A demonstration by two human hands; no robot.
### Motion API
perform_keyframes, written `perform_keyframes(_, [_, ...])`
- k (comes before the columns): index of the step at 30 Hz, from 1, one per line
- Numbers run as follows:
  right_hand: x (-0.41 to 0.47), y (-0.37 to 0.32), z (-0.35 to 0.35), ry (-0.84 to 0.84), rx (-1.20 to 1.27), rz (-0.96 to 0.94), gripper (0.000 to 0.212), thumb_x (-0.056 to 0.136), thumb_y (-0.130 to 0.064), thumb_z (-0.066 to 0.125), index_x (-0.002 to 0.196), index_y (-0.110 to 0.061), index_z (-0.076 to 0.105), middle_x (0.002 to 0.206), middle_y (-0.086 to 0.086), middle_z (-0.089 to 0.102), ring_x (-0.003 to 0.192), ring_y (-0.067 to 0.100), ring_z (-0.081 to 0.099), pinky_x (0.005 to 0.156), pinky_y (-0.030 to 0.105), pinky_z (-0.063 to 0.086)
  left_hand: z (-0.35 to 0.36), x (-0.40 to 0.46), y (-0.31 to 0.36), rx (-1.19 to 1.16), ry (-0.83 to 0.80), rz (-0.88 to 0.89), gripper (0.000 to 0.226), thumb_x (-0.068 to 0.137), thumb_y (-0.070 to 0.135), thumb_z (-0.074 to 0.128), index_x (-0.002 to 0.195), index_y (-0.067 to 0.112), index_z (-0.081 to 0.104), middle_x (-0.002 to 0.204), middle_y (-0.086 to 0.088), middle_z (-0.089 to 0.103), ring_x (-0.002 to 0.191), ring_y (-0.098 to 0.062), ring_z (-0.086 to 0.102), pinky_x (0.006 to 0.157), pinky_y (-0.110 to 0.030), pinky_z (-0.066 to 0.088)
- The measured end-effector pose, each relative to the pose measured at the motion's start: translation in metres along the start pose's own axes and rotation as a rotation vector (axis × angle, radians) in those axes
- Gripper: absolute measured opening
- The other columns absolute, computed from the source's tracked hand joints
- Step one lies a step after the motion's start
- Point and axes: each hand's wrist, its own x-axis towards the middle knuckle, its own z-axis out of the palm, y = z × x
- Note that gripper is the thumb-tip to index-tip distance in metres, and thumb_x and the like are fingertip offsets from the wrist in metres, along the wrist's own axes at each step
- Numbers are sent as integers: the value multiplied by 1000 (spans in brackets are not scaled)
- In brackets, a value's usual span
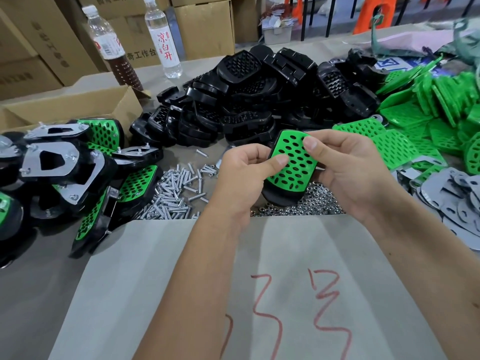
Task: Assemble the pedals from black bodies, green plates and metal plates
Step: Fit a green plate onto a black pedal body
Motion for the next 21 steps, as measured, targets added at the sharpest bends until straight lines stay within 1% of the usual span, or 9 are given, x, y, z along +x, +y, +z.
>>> perform_keyframes(3, [-1, 0, 4, 65, 4, -12, 24, 85, -21, 73, 102, -3, 75, 101, 19, 78, 95, 30, 75, 84, 49, 63, 6, 0, -2, -63, 5, -65, 11, 97, 13, 71, 97, 2, 73, 92, -15, 78, 79, -23, 73, 63, -32, 61])
perform_keyframes(5, [-1, 1, 6, 109, -9, -30, 13, 91, -15, 71, 98, -4, 76, 95, 16, 79, 90, 29, 76, 82, 50, 64, 13, 0, -5, -70, 20, -78, 15, 99, 19, 70, 101, 4, 71, 96, -17, 76, 84, -29, 72, 64, -40, 59])
perform_keyframes(6, [-1, 1, 7, 122, -27, -43, 10, 94, -12, 70, 97, -6, 76, 93, 15, 79, 88, 28, 76, 80, 50, 64, 16, 0, -6, -61, 35, -76, 16, 99, 21, 70, 103, 5, 71, 98, -18, 76, 87, -30, 71, 69, -44, 59])
perform_keyframes(8, [-1, 1, 8, 135, -91, -70, 10, 98, -10, 68, 94, -10, 77, 90, 12, 79, 85, 27, 76, 77, 50, 65, 21, -1, -9, -54, 63, -69, 15, 99, 21, 71, 104, 7, 71, 105, -18, 76, 91, -26, 70, 81, -46, 57])
perform_keyframes(9, [-1, 2, 9, 143, -126, -83, 13, 99, -11, 67, 92, -13, 78, 89, 11, 79, 84, 26, 76, 77, 51, 65, 23, -2, -10, -65, 78, -71, 15, 99, 21, 70, 105, 7, 71, 106, -17, 77, 91, -23, 70, 81, -43, 56])
perform_keyframes(12, [-2, 2, 13, 143, -161, -109, 18, 101, -11, 65, 91, -17, 79, 91, 13, 79, 87, 31, 76, 80, 57, 63, 26, -2, -12, -85, 134, -44, 20, 98, 23, 72, 103, 5, 69, 95, -14, 75, 83, -21, 67, 73, -39, 53])
perform_keyframes(14, [-2, 2, 13, 102, -157, -99, 19, 103, -10, 62, 98, -14, 80, 97, 16, 79, 97, 38, 75, 84, 60, 62, 26, -2, -12, -93, 166, -11, 20, 97, 23, 74, 99, 4, 68, 88, -10, 72, 80, -23, 65, 69, -40, 52])
perform_keyframes(17, [-3, 0, 12, 17, -117, -40, 25, 108, -8, 52, 113, -5, 76, 107, 19, 78, 104, 36, 75, 88, 54, 63, 23, -2, -11, -129, 203, -15, 18, 95, 19, 75, 94, 2, 70, 79, -5, 72, 66, -14, 66, 50, -26, 51])
perform_keyframes(21, [-1, -1, 10, -16, -175, -43, 28, 109, -7, 48, 117, -5, 74, 109, 17, 77, 101, 26, 75, 83, 44, 64, 18, 0, -11, -111, 234, -22, 19, 92, 20, 79, 89, 3, 72, 77, -4, 73, 64, -13, 65, 46, -22, 49])
